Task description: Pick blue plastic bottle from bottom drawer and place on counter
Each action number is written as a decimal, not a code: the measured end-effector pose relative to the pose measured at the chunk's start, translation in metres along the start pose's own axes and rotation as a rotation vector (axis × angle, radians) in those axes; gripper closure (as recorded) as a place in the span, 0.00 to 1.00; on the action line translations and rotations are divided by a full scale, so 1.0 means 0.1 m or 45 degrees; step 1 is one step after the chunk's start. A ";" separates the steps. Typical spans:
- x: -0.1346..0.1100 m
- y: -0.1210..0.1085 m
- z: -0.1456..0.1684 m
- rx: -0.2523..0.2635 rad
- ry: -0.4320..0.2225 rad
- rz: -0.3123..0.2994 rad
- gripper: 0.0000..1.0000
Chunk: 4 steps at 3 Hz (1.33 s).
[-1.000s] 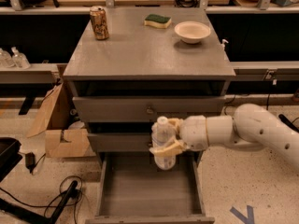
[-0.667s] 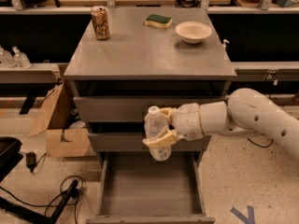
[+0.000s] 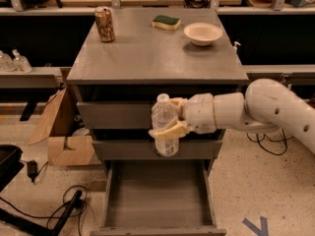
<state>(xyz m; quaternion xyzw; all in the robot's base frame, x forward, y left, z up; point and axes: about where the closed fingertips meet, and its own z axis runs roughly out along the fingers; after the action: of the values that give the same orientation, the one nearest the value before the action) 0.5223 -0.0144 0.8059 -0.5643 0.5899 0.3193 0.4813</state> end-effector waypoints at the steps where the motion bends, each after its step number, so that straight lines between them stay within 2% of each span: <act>1: -0.69 -0.41 -0.22 0.112 -0.087 0.007 1.00; 2: -1.19 -0.88 -0.35 0.207 -0.146 0.016 1.00; 3: -1.51 -1.46 -0.35 0.302 -0.196 0.028 1.00; 4: -1.62 -2.04 -0.31 0.394 -0.232 0.065 1.00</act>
Offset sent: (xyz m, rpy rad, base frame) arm 0.1315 -0.0050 0.2267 0.2118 -0.1167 -0.2268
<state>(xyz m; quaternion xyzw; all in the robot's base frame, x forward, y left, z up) 0.6983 -0.0170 1.0009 -0.4370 0.6002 0.2866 0.6056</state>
